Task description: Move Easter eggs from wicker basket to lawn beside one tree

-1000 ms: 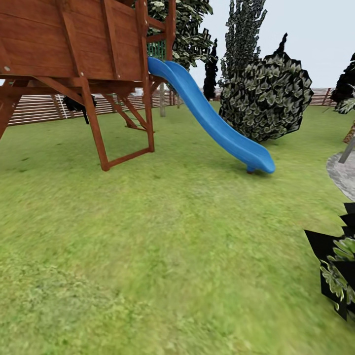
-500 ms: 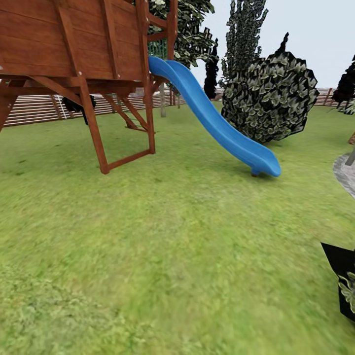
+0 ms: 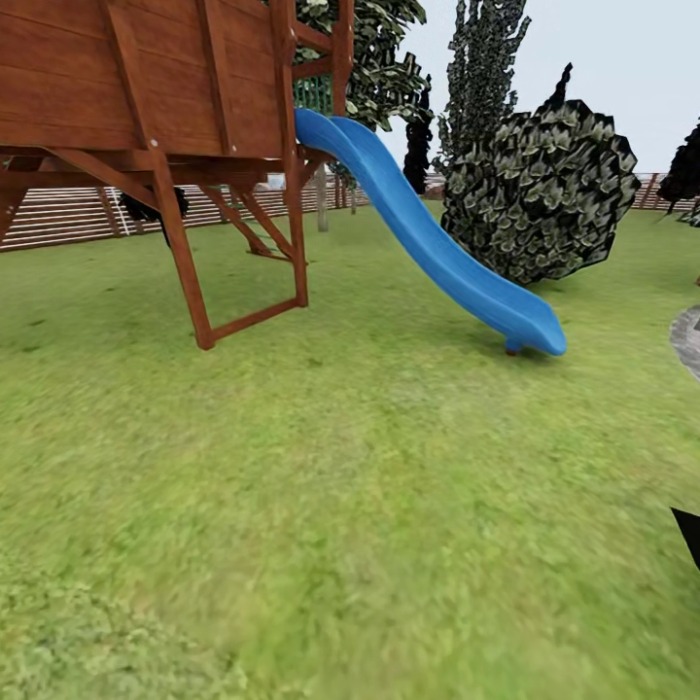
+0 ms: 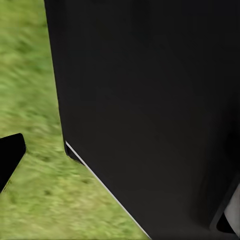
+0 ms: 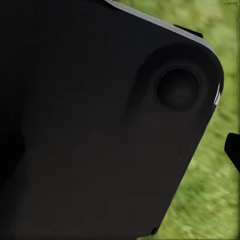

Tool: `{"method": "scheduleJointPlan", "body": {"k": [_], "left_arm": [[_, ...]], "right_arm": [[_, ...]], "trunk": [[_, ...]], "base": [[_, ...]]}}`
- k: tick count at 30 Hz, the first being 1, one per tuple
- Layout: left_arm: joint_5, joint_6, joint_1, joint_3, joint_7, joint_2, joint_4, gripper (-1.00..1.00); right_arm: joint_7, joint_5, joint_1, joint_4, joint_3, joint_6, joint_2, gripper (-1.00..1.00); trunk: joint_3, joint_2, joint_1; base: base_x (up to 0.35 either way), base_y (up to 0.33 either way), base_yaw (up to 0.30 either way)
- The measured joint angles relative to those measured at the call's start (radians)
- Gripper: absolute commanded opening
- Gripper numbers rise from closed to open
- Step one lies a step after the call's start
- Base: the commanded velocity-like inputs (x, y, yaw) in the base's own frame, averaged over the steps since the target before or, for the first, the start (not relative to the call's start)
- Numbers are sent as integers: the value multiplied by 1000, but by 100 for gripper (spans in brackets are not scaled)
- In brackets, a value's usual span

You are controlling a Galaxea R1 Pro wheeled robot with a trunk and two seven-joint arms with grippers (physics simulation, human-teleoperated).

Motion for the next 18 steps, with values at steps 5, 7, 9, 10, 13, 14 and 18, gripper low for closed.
{"method": "scheduleJointPlan", "body": {"k": [5, 7, 9, 10, 13, 14, 18], "left_arm": [[0, 0, 0, 0, 0, 0, 0, 100], [0, 0, 0, 0, 0, 0, 0, 100], [0, 0, 0, 0, 0, 0, 0, 100], [0, 0, 0, 0, 0, 0, 0, 100], [0, 0, 0, 0, 0, 0, 0, 100], [0, 0, 0, 0, 0, 0, 0, 100], [0, 0, 0, 0, 0, 0, 0, 100]], "right_arm": [[-1, -1, 0, 0, -1, 0, -1, 100], [-1, -3, 0, -1, -3, 0, 0, 100], [-1, -4, 0, -1, -3, 0, 0, 100], [0, -4, 0, 0, -3, 0, 1, 100], [-1, -4, 0, -1, -3, 0, 0, 100], [-1, -4, 0, -1, -3, 0, 0, 100], [-1, -4, 0, 0, -3, 0, 0, 100]], "trunk": [[0, 0, 0], [0, 0, 0], [0, 0, 0], [0, 0, 0], [0, 0, 0], [0, 0, 0], [0, 0, 0]], "base": [[317, 101, 0], [317, 101, 0], [317, 101, 0], [317, 101, 0], [317, 101, 0], [317, 101, 0], [317, 101, 0]]}}
